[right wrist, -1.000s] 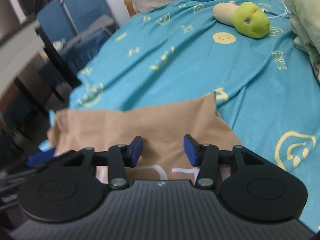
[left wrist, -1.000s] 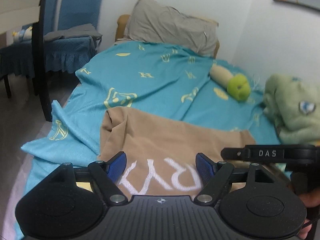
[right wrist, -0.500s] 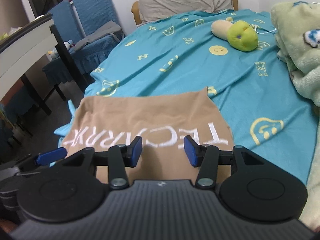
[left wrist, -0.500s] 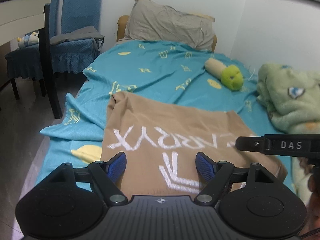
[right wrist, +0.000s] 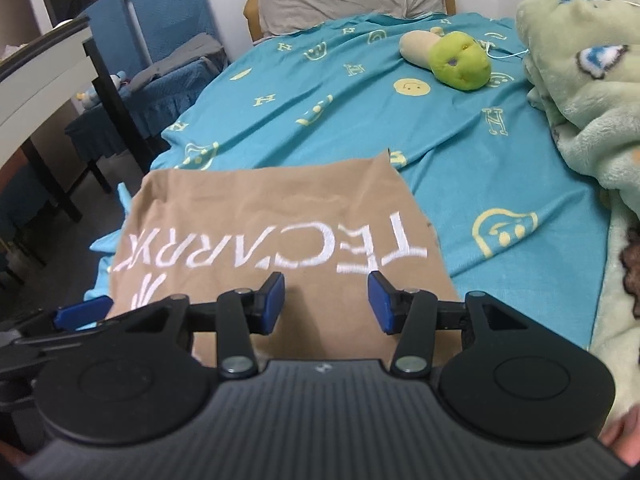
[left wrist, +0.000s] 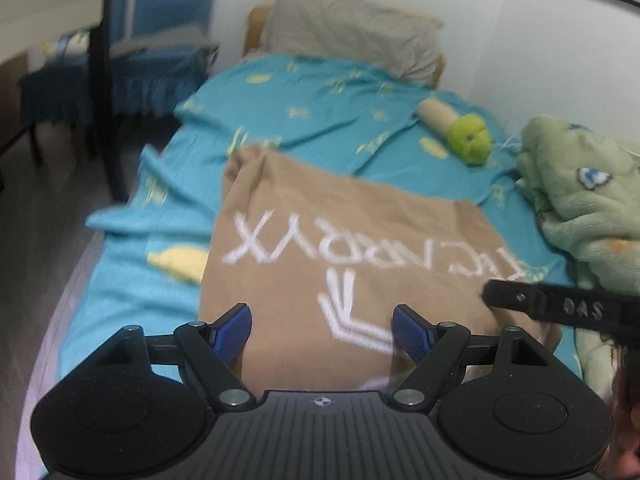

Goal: Fold clothes

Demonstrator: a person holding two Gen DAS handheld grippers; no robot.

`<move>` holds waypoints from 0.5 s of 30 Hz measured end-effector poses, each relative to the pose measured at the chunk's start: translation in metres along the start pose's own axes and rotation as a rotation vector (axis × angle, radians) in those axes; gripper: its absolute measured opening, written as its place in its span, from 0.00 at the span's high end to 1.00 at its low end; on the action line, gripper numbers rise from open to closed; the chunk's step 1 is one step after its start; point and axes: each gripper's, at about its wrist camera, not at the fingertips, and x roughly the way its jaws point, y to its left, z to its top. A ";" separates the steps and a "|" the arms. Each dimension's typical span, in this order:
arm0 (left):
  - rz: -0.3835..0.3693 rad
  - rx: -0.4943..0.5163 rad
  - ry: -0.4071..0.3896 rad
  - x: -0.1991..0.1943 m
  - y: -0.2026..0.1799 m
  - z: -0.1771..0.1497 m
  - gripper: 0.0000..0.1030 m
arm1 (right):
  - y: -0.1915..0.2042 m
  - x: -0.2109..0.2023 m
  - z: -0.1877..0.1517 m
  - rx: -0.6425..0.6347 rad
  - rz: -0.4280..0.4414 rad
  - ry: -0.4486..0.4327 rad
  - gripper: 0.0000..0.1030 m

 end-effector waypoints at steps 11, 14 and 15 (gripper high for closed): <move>-0.028 -0.057 0.054 -0.011 0.001 -0.009 0.21 | -0.007 0.020 -0.013 0.040 -0.019 0.095 0.54; -0.152 -0.249 0.087 -0.021 0.015 -0.014 0.19 | -0.008 0.021 -0.013 0.047 -0.018 0.097 0.54; -0.197 -0.318 0.100 -0.022 0.022 -0.017 0.19 | -0.009 0.021 -0.013 0.052 -0.017 0.097 0.54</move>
